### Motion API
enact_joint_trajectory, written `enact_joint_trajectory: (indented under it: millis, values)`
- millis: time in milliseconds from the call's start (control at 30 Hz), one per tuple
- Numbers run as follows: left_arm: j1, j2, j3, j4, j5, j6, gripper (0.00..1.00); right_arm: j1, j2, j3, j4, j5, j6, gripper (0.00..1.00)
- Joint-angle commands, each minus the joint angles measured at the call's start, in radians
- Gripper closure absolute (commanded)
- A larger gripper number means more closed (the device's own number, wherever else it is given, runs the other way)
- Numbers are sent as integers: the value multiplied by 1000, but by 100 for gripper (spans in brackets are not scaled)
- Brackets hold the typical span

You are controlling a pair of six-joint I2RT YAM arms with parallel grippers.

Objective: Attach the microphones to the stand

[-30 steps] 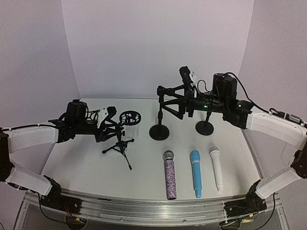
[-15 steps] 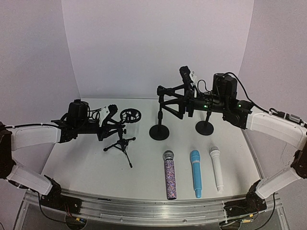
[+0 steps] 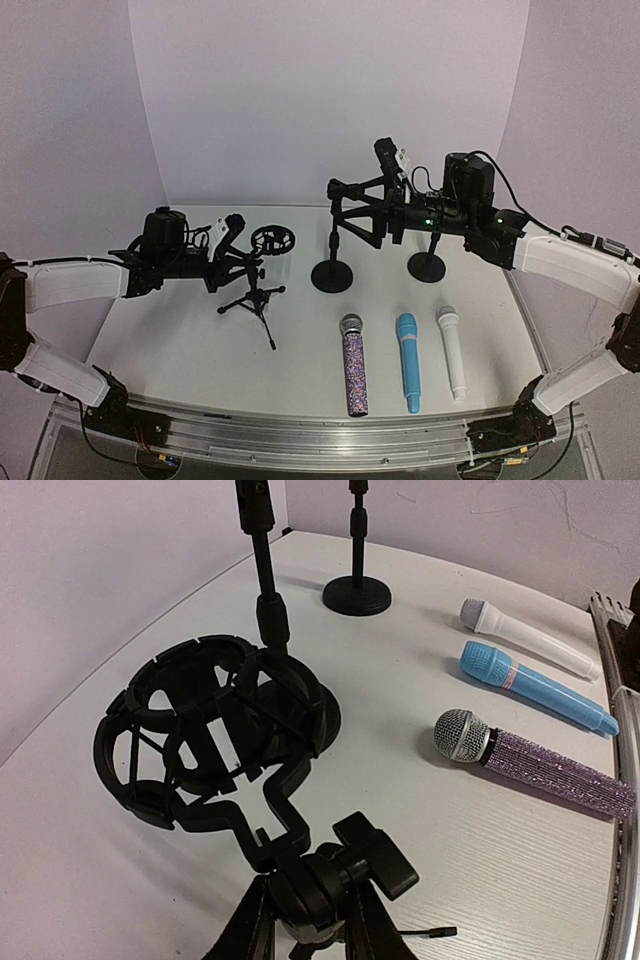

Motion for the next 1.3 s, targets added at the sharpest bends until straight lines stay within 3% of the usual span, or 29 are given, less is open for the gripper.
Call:
enact_joint_trajectory:
  millis: [0,300,633,967,1267]
  values:
    - [0,-48,63,16,25,-27,100,11,13,26,32,-10,21,10]
    - [2,-105,136,-30,74,-58,100,77,122,25,36,-16,15,10]
    - [10,-138,317,-216,95,33,100,153,262,62,100,-14,36,11]
    - [44,-81,500,-405,140,-9,100,168,404,84,251,-17,175,13]
    - [58,-102,459,-448,231,-25,100,186,494,105,299,55,173,16]
